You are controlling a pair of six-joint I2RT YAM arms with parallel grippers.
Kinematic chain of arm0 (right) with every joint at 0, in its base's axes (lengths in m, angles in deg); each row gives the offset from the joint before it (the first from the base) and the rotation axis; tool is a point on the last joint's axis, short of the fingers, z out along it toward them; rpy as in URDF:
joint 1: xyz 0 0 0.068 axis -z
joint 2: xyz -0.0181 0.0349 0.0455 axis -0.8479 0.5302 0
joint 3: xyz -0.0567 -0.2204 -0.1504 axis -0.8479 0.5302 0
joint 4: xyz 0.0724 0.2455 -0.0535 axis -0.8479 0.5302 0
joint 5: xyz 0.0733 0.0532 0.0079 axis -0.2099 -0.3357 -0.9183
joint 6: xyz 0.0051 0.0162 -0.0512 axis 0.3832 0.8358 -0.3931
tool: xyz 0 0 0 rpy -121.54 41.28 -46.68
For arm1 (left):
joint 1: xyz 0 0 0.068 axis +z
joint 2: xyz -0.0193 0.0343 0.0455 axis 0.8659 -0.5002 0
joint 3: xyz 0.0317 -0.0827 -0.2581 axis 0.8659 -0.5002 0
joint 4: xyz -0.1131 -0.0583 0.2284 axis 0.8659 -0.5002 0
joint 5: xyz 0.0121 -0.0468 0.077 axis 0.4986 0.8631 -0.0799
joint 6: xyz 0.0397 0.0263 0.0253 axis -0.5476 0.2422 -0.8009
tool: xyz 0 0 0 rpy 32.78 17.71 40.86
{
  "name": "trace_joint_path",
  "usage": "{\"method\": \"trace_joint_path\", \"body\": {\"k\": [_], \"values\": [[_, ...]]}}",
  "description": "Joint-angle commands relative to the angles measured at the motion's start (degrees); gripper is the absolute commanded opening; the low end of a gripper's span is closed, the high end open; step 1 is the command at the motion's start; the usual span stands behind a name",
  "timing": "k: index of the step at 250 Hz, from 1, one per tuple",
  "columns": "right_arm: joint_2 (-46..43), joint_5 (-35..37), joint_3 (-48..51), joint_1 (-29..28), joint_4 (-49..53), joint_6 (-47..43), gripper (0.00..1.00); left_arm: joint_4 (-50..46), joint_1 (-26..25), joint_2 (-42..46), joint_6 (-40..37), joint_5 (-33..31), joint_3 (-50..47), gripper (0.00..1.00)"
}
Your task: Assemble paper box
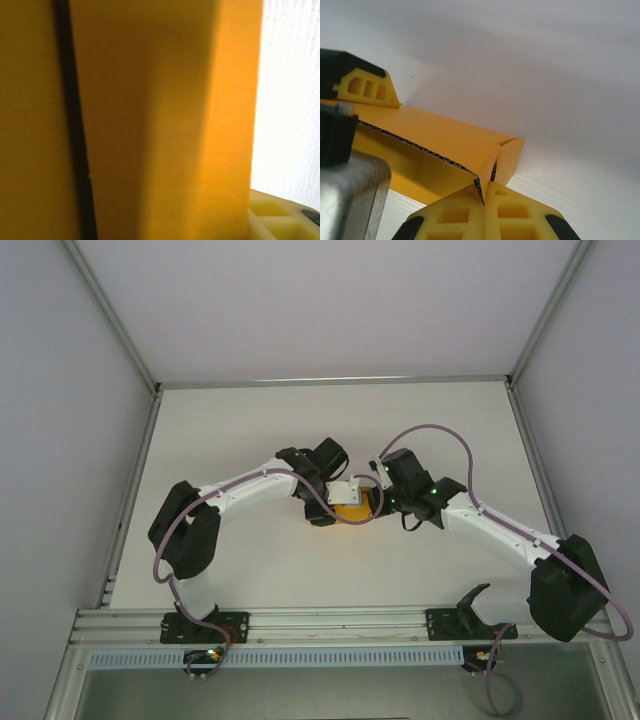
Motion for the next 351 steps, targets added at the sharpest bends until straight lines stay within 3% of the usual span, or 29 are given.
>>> {"method": "trace_joint_path", "body": {"k": [1,75,146,225,237,311,351], "values": [[-0.79,3.43,4.27,-1.28,8.93,1.83,0.0,-0.43,0.19,-1.55,0.56,1.06,0.4,0.55],[-0.89,2.35,7.74,-1.99,4.26,4.62,0.0,0.66,0.23,-1.76,1.88,1.33,1.14,0.56],[2.21,11.38,5.54,-4.89,9.91,7.57,0.0,1.75,0.67,-1.3,4.74,0.68,1.63,0.61],[2.25,11.54,2.85,-4.99,9.97,10.67,0.0,5.1,1.2,5.35,6.63,2.24,-1.6,0.89],[2.36,11.35,2.13,-4.98,9.87,10.85,0.0,6.0,1.34,6.53,7.14,2.27,-2.33,1.0],[5.68,12.8,-2.18,-6.04,13.3,11.7,0.0,7.9,4.08,13.18,14.8,-0.14,-4.03,1.0],[7.79,14.0,-3.7,-6.99,14.41,11.13,0.0,9.31,9.21,18.84,21.96,1.43,-8.94,0.99]]}}
